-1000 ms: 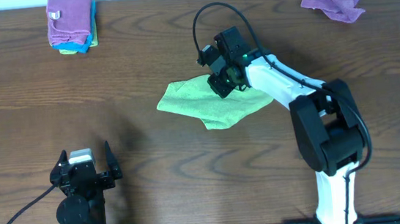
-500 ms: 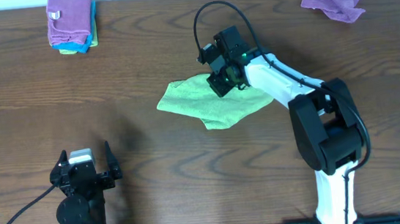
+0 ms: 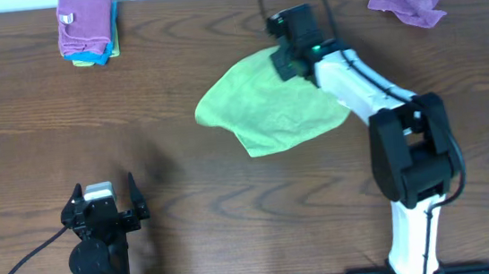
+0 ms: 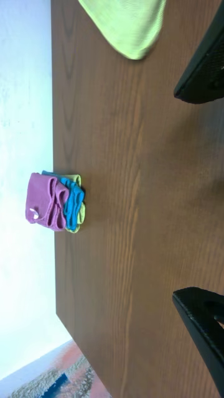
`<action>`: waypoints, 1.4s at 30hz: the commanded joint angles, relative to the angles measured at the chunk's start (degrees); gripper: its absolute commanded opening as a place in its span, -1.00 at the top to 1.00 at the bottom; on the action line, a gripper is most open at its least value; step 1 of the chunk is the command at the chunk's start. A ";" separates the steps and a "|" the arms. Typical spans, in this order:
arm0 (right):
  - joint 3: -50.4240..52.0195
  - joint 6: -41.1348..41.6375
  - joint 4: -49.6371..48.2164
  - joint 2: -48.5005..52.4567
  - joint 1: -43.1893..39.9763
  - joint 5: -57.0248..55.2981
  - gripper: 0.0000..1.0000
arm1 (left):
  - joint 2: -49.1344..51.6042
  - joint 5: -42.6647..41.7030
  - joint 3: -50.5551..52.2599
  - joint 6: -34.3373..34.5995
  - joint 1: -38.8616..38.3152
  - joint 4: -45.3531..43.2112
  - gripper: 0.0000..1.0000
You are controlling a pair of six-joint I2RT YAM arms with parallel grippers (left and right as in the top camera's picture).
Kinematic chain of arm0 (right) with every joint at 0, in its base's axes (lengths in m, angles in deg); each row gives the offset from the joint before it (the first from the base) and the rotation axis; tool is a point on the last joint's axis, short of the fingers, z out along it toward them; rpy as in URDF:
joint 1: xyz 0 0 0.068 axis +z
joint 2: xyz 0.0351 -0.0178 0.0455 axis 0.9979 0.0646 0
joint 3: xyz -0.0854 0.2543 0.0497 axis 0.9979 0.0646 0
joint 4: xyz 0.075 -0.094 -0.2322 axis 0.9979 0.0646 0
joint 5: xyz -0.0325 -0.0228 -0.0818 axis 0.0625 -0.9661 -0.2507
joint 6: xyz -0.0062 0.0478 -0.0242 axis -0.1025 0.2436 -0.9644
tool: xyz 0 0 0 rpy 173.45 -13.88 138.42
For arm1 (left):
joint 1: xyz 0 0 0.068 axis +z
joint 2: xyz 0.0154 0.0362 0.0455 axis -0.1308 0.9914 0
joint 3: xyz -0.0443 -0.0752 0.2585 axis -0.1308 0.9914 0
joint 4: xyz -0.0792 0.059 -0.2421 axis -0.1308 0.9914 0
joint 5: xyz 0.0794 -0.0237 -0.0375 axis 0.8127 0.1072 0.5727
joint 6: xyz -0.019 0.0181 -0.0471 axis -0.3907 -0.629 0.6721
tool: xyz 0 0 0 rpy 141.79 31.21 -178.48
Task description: Fold the cloth
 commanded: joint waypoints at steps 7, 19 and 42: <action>-0.81 16.90 2.47 1.86 -15.13 -1.68 0.13 | -0.26 0.61 1.68 0.02 0.22 0.48 -0.91; -0.81 16.61 16.52 0.09 -15.67 6.71 -0.71 | -0.26 0.61 1.68 0.02 0.22 0.48 -0.91; 0.46 7.52 33.68 -14.75 -1.05 7.82 -0.54 | -0.26 0.61 1.68 0.02 0.22 0.48 -0.91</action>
